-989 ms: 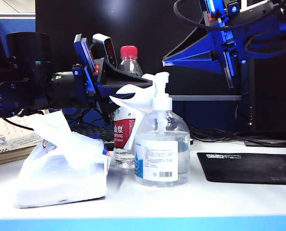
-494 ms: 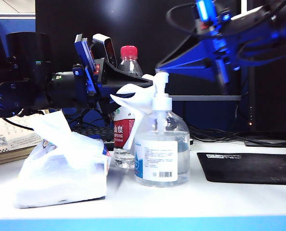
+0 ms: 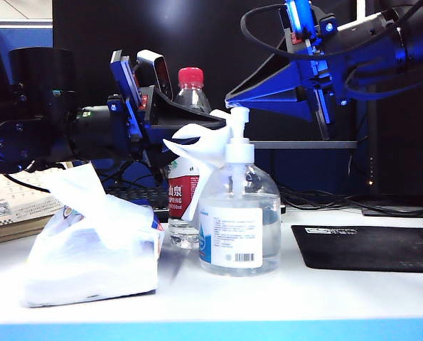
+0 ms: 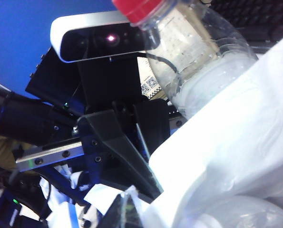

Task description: Pull out a tissue from the tissue dispenser, then press the switch of the alcohol sanitizer bottle to drop some sanitizer on the paper tissue, and finally place the treated tissue on the table.

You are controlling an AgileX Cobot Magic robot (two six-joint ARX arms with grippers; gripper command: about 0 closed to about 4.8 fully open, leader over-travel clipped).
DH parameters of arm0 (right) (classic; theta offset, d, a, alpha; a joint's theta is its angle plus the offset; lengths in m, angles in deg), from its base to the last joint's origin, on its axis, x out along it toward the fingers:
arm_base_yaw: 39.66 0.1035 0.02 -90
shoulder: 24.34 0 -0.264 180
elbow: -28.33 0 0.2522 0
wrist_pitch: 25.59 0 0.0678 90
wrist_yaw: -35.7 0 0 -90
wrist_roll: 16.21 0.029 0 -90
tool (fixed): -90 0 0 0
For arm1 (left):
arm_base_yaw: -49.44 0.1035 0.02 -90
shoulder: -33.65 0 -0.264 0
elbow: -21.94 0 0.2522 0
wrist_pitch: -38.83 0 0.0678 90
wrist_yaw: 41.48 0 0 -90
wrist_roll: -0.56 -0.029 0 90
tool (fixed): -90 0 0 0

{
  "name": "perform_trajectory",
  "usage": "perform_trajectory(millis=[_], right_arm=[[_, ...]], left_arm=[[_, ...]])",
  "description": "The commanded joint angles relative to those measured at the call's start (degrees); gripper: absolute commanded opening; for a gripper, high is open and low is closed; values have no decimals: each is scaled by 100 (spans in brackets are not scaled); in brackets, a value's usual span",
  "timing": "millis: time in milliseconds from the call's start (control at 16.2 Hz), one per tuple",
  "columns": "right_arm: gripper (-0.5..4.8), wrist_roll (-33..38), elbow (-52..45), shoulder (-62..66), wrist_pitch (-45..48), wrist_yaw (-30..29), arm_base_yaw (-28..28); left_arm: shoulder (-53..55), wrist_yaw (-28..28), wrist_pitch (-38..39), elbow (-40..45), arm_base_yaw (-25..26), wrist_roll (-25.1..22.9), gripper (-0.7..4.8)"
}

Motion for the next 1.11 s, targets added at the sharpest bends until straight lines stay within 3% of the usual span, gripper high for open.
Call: perform_trajectory(millis=[62, 247, 494, 804, 1113], right_arm=[[-5, -391, -7, 144, -538, -4, 0], [-5, -581, -9, 240, -640, -2, 0], [-5, -704, -9, 267, -673, -4, 0], [-5, -168, 9, 251, 205, -195, -9], [-5, -155, 299, 254, 186, -195, -13]], left_arm=[[-24, -280, -125, -61, 0, -31, -6], [-24, -592, -125, -61, -2, -120, -6], [-24, -597, -114, -61, 0, -186, -6], [-24, -400, 66, -66, 0, -273, -6], [-24, -358, 291, -90, 0, -396, -6]])
